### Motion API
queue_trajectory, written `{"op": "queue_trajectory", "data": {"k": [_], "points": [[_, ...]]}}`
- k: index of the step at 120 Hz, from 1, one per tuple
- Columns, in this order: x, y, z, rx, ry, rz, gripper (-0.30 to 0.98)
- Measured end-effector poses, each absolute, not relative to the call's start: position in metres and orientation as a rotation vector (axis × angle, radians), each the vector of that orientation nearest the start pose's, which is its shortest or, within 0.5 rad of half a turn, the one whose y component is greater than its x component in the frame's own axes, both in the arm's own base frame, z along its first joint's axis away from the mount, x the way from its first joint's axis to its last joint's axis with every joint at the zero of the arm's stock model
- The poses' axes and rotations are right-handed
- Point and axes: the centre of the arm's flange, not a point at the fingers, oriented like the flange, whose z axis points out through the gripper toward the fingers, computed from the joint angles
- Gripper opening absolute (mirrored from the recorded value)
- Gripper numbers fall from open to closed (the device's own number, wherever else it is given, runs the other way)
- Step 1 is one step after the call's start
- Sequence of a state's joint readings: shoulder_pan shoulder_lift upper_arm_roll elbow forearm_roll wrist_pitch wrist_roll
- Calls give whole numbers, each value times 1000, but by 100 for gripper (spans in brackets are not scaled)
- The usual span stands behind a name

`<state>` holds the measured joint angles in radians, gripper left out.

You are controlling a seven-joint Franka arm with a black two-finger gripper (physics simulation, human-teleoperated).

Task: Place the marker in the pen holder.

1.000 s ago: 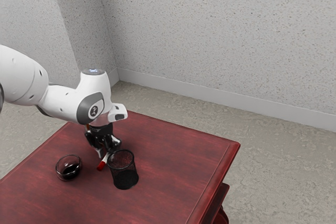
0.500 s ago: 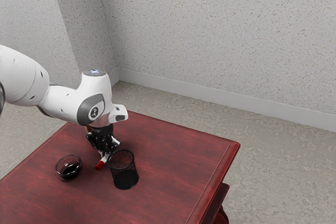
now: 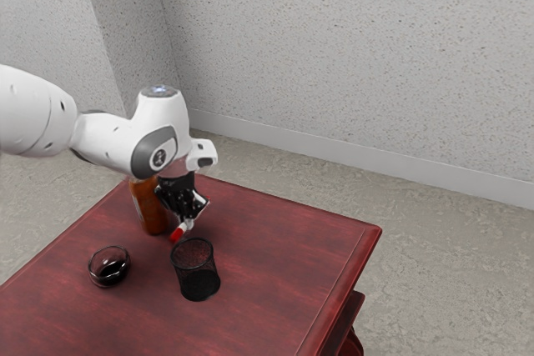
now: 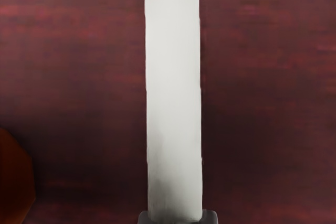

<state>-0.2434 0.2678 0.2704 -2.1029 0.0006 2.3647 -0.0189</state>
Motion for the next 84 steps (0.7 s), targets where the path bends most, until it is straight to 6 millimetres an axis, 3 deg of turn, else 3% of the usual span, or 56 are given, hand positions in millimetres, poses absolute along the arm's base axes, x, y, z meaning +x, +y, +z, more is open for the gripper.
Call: {"op": "queue_trajectory", "data": {"k": [26, 37, 64, 84], "points": [[600, -12, 350, -3079, 25, -157, -10], [599, -24, 375, -3081, 70, -171, -10], [554, -56, 441, -3118, 183, 36, -10], [511, -74, 453, -3093, 261, 379, -10]]}}
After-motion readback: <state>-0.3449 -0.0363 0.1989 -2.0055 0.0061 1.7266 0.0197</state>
